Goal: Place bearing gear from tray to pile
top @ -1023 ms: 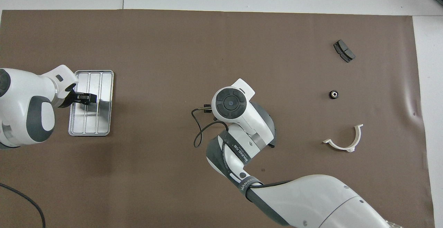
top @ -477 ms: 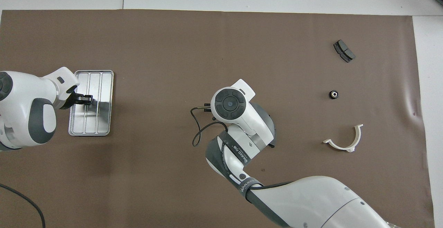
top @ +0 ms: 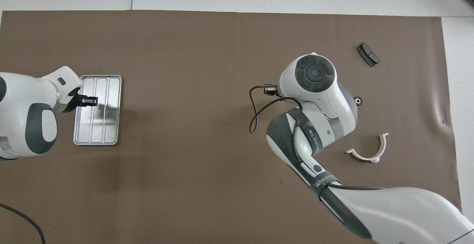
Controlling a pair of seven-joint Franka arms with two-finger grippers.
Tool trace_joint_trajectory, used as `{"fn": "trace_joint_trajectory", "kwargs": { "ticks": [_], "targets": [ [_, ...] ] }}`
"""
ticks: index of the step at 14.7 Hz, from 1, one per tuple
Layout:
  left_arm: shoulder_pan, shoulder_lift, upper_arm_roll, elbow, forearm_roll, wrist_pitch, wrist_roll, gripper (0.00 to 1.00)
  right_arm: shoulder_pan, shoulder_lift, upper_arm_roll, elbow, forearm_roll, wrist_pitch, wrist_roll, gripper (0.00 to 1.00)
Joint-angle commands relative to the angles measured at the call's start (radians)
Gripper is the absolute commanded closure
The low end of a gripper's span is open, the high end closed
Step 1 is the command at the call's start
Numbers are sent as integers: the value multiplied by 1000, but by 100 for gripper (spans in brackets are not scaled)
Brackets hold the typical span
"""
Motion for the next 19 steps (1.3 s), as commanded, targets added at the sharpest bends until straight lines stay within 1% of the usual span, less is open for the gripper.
{"fn": "trace_joint_trajectory", "kwargs": {
  "ticks": [1,3,5,6,7,9,10,13,14,15,16,17,18,19],
  "targets": [
    [-97,-30,6,14,-21,-50,-75,99,-99,-79,15,-141,-2,9,-159,100],
    [-195,-21,8,15,-18,-38,-230,100,-166,-99,15,-208,-2,40,-238,100],
    [-297,-13,9,29,-9,-30,-397,100,-243,-110,16,-271,1,92,-360,100],
    [-347,-12,11,38,-7,-32,-453,100,-281,-111,16,-296,10,104,-432,100],
    [-395,-7,11,45,-7,-36,-494,100,-308,-114,18,-310,16,106,-460,100],
    [-475,10,11,64,-6,-35,-582,100,-311,-121,16,-336,45,115,-460,100],
    [-515,29,12,75,3,-35,-614,100,-303,-121,16,-339,54,132,-450,100],
    [-585,112,9,164,120,-35,-776,100,-288,-119,24,-339,57,143,-373,100],
    [-599,147,9,201,141,-35,-810,100,-274,-118,24,-339,57,143,-359,100],
    [-618,166,9,231,143,-36,-827,100,-273,-118,24,-342,57,143,-358,98],
    [-633,186,9,244,140,-33,-834,100,-274,-118,24,-348,57,143,-355,91],
    [-645,194,8,249,140,-27,-832,100,-274,-118,24,-356,62,149,-342,86],
    [-650,197,6,249,146,-24,-831,100,-271,-119,24,-368,70,173,-316,73],
    [-664,209,6,244,146,-10,-828,100,-267,-119,24,-380,70,196,-293,41]
  ]
}}
